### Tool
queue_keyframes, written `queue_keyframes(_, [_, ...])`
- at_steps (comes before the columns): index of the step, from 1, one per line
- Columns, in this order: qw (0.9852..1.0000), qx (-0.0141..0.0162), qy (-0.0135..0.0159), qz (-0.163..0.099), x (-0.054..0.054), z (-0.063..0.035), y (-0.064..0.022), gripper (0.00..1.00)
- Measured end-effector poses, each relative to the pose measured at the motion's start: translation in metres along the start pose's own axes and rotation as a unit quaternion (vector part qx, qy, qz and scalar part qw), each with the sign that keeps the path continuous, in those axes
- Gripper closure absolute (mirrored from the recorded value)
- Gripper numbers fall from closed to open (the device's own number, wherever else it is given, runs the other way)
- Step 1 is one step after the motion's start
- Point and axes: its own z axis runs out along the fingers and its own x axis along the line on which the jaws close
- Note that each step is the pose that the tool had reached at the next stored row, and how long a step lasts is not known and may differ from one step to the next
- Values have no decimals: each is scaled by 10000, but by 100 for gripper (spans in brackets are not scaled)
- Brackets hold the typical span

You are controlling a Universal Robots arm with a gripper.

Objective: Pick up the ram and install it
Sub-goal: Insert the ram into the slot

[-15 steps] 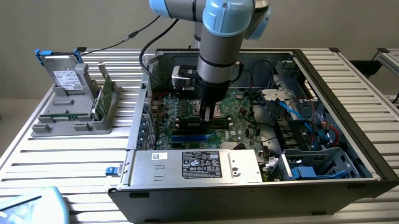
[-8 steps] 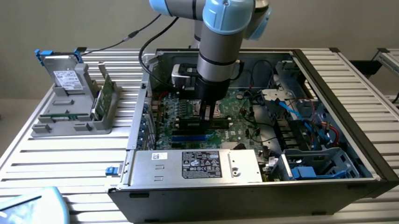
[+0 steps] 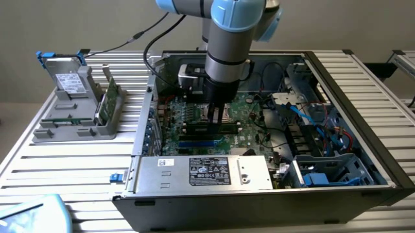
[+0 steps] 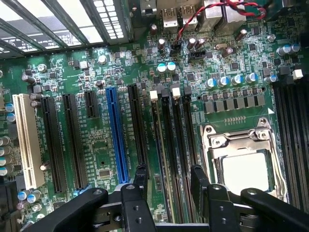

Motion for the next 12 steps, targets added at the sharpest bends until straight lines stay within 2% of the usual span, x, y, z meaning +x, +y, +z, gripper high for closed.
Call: queue_keyframes(12, [10000,3,-8,78,-2,-36,3,51])
